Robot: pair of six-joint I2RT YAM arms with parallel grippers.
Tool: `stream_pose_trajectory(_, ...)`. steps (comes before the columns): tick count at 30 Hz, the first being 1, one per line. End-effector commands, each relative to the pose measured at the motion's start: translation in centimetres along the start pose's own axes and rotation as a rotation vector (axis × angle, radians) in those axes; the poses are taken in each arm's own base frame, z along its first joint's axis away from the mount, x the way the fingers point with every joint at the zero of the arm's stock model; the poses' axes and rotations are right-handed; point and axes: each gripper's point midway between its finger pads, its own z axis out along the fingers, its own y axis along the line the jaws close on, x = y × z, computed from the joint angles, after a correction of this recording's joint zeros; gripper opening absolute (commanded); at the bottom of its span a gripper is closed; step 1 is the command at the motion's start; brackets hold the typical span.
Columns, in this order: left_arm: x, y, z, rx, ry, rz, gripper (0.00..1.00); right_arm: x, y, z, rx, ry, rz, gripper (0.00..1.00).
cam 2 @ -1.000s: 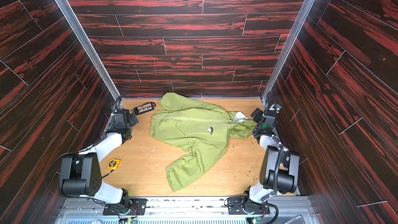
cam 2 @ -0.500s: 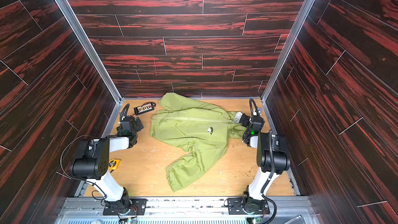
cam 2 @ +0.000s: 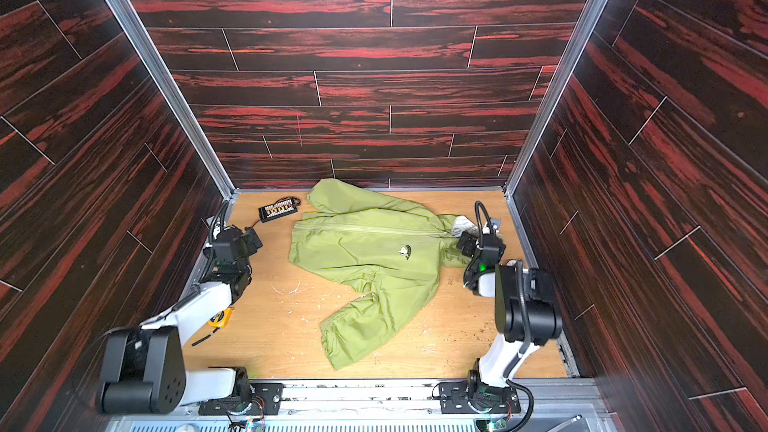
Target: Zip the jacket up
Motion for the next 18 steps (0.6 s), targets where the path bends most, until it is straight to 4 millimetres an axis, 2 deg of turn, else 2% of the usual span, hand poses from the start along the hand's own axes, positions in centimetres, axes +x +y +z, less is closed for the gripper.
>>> stream_pose_trajectory(1, 4.8, 2.9, -1.0, -0.084, 0.085, 0.042, 0.98, -2.8, 0.9, -2.1, 0.007, -0.121, 0.025, 0.99)
stream_pose_trajectory(4, 5.9, 3.3, -0.9, -0.086, 0.065, 0.041, 0.98, -4.2, 2.2, -2.4, -0.014, -0.117, -0.023, 0.99)
stream_pose_trajectory(7, 5.5, 2.3, -0.1, -0.051, 0.032, 0.040, 0.99, -5.3, 2.2, -3.0, 0.004, -0.068, -0.046, 0.99)
stream_pose_trajectory(9, 5.3, 0.9, 0.8, 0.012, -0.002, 0.029, 0.99, -4.9, 2.1, -3.7, -0.004, -0.047, -0.060, 0.99)
stream_pose_trajectory(10, 5.7, 0.1, 1.5, 0.041, 0.005, 0.044, 1.00, -4.1, 1.8, -4.3, -0.002, -0.038, -0.056, 0.99)
stream_pose_trajectory(12, 6.8, -1.6, 2.5, 0.106, 0.037, 0.095, 0.99, -3.9, 1.4, -5.0, 0.003, -0.052, -0.054, 0.99)
stream_pose_trajectory(13, 6.6, -2.1, 2.6, 0.128, 0.026, 0.097, 1.00, -3.8, 1.4, -5.2, -0.001, -0.055, -0.054, 0.99)
stream_pose_trajectory(16, 7.8, -1.7, 1.7, 0.154, 0.031, 0.088, 0.99, -3.8, 1.8, -6.1, -0.041, -0.086, -0.071, 0.99)
stream_pose_trajectory(18, 7.2, -1.6, 1.7, 0.159, -0.054, 0.055, 1.00, -3.4, 1.2, -7.1, -0.027, -0.085, -0.054, 0.99)
